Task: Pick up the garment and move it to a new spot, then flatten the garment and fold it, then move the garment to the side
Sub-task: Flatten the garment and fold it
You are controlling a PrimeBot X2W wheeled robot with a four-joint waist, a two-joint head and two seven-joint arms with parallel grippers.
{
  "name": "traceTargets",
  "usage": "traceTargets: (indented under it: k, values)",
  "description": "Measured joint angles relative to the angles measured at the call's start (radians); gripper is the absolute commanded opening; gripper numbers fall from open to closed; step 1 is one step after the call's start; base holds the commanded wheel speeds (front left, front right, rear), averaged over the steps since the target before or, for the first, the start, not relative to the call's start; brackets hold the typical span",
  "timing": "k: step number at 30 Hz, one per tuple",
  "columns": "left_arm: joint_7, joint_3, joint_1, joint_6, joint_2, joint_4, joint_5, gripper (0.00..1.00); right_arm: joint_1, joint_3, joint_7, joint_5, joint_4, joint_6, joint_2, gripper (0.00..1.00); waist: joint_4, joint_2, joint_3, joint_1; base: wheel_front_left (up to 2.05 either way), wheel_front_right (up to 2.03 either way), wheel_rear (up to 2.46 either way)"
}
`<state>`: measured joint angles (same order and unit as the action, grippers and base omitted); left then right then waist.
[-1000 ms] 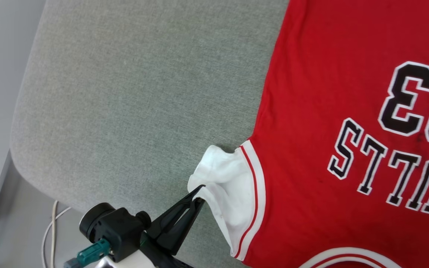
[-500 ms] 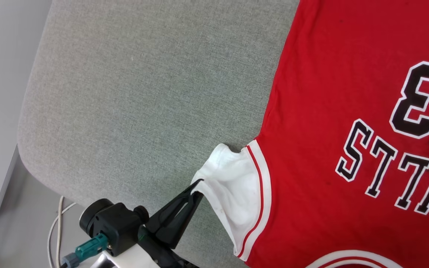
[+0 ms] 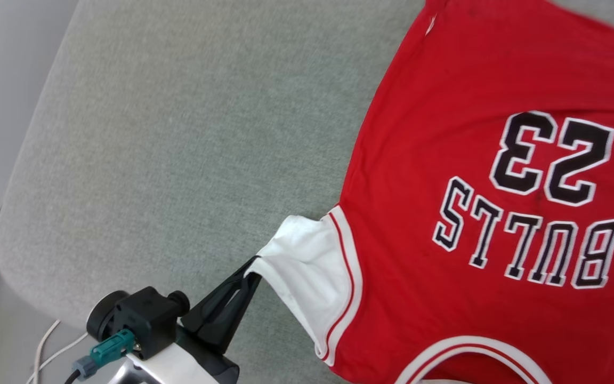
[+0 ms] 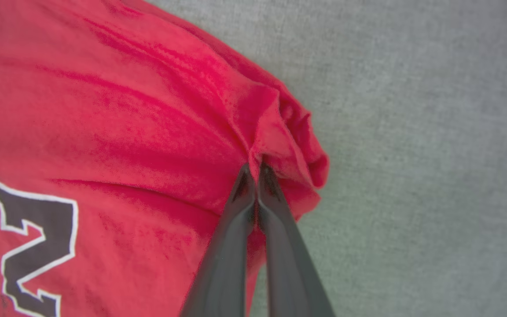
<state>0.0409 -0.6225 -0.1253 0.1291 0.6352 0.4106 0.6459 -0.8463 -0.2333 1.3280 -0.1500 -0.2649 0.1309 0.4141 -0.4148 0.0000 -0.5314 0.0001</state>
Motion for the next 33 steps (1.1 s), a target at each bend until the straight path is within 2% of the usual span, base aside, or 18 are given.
traceTargets:
  k: [9,19,25,33]
  values:
    - [-0.007,0.028,0.060,0.042,0.030,-0.038,0.028,0.00,0.277,0.042,-0.040,-0.168,0.055,0.000,-0.002,0.00,0.114,0.0000,0.155,-0.0001,0.00,0.00,0.00]
    - [0.008,0.060,0.127,0.079,0.046,-0.072,0.069,0.00,0.597,0.027,-0.060,-0.300,0.245,0.000,-0.031,0.00,0.232,0.0000,0.289,-0.0003,0.00,0.00,0.00]
    - [0.033,0.080,0.160,0.095,0.044,-0.086,0.090,0.00,0.811,-0.004,-0.067,-0.328,0.358,0.000,-0.069,0.00,0.304,0.0000,0.357,-0.0003,0.00,0.00,0.00]
    - [0.052,0.081,0.163,0.098,0.028,-0.101,0.098,0.00,0.934,-0.015,-0.096,-0.341,0.375,0.000,-0.100,0.00,0.350,0.0000,0.389,-0.0003,0.00,0.00,0.00]
